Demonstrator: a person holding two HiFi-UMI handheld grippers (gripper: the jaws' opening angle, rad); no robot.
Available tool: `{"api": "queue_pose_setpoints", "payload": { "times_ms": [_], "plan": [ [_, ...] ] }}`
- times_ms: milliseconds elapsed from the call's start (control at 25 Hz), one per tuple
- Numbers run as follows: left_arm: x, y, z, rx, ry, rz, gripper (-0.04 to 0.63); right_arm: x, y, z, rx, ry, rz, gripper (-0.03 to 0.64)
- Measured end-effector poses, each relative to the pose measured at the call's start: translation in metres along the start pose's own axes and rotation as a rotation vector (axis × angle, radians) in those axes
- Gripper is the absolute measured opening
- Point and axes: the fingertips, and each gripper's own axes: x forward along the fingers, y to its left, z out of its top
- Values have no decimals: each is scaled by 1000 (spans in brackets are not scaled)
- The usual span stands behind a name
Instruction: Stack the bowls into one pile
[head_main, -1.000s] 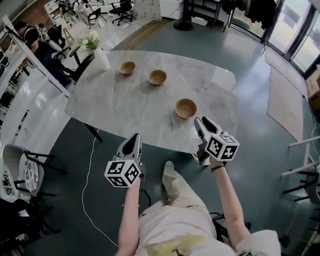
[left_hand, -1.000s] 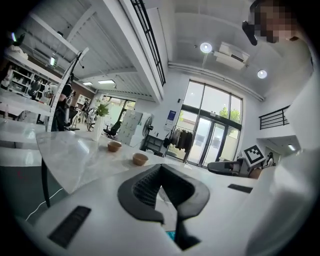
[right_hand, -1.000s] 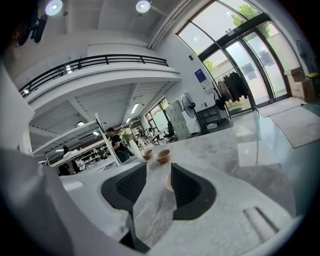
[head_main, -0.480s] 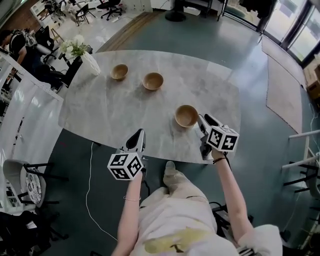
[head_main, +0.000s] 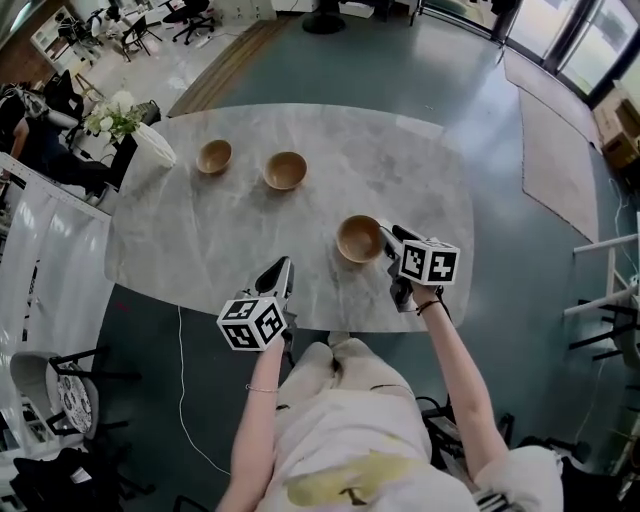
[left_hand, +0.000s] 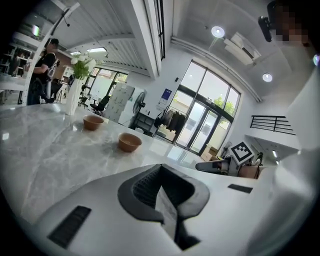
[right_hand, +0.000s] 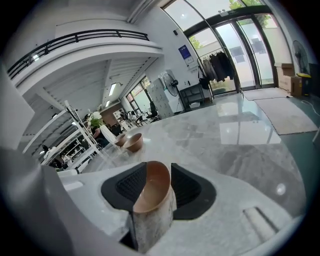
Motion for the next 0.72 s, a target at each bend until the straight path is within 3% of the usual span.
{"api": "queue_pose_setpoints", "payload": {
  "times_ms": [200, 520, 720],
  "plan": [
    [18, 4, -6, -25, 45, -6, 0, 16, -18, -15, 5, 104, -67, 140],
    [40, 8, -17, -61, 110, -29, 0, 39, -30, -41, 41, 246, -82, 138],
    [49, 11, -18, -90, 121, -26, -1, 48, -32, -43, 69, 281, -82, 115]
  ]
}}
